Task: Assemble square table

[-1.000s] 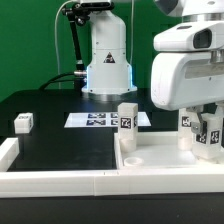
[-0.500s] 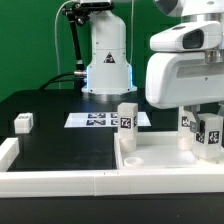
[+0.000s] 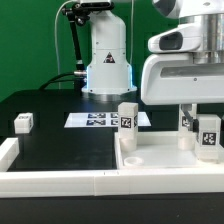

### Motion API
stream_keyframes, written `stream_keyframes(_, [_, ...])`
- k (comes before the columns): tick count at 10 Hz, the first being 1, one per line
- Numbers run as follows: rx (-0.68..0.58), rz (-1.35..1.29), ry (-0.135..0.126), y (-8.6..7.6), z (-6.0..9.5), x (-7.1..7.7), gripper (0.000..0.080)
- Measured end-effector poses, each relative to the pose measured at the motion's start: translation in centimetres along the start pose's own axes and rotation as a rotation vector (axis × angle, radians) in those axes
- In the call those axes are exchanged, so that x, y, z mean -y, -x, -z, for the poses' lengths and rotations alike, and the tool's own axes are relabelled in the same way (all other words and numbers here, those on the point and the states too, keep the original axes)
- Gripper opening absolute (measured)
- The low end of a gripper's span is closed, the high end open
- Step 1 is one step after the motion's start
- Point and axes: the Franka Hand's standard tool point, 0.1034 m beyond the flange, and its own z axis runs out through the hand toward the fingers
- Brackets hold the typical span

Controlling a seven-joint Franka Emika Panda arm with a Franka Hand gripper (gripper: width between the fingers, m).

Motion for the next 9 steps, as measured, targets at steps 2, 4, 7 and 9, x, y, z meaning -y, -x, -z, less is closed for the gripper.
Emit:
stream_keyframes(2, [-0.007,-0.128,0.001,-0.08,0.01,-0.01,0.0291])
stream_keyframes(4, [-0.006,-0.253,-0.003,-0.09,0.01,-0.04,0.0291])
stream_keyframes(7, [-0.004,-0.420,-0.006,-0.10,-0.01,-0.12,0.0291])
stream_keyframes(9, [-0.004,-0.669,-0.029,0.01,-0.07,-0.21,0.0291])
